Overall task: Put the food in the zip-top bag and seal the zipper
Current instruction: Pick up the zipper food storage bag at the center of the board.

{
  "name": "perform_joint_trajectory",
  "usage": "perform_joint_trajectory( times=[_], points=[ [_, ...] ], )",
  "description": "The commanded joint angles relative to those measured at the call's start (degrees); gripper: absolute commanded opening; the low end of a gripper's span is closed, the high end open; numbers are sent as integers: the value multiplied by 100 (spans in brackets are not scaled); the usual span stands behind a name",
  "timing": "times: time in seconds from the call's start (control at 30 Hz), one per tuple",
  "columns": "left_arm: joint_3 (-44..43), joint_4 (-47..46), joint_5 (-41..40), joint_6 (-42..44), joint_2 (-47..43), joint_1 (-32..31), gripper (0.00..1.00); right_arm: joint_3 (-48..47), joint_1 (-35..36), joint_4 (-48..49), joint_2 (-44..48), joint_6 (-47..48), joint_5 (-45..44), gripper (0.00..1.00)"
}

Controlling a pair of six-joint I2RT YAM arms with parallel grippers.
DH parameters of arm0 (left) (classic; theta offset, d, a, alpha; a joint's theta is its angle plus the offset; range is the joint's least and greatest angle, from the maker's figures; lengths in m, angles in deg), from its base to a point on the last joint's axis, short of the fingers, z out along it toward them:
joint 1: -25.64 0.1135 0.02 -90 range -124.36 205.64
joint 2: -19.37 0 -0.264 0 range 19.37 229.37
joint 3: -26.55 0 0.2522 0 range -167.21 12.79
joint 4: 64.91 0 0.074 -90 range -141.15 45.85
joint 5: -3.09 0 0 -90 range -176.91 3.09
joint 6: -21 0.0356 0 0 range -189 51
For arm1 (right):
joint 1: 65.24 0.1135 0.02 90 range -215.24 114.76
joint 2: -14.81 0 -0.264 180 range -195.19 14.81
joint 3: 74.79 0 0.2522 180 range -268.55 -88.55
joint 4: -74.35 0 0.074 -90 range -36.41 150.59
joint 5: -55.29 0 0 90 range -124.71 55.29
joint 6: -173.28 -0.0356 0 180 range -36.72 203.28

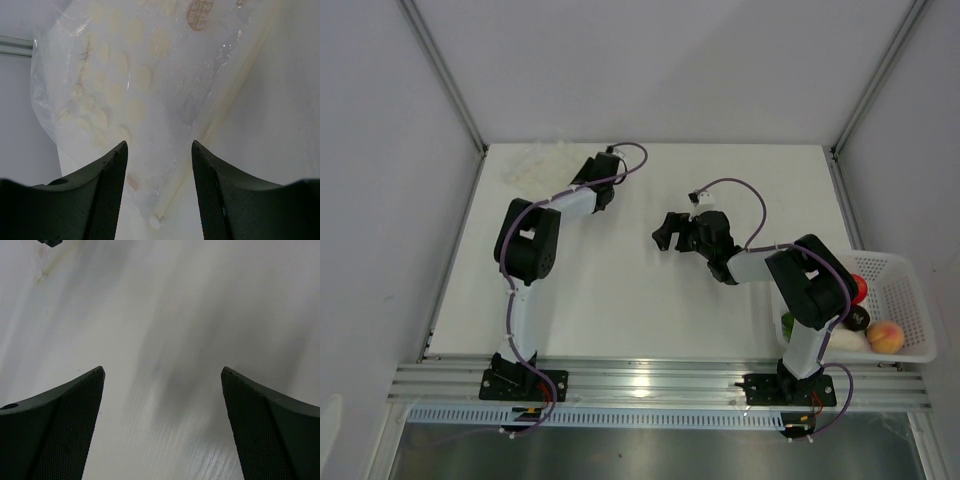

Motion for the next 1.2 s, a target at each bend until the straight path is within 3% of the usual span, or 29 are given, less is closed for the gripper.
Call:
perform_joint_trajectory(
  times=[0.0, 0.87, 1.17],
  points=[
    [-131, 33, 58, 58, -19, 18, 56, 8, -26, 305, 143, -12, 19, 99],
    [37, -204, 4, 479, 94, -61, 56, 96, -26, 419, 135, -73, 72, 99],
    [-385, 226, 57, 497, 270, 36, 50, 139, -26, 489, 161, -108, 63, 99]
  ],
)
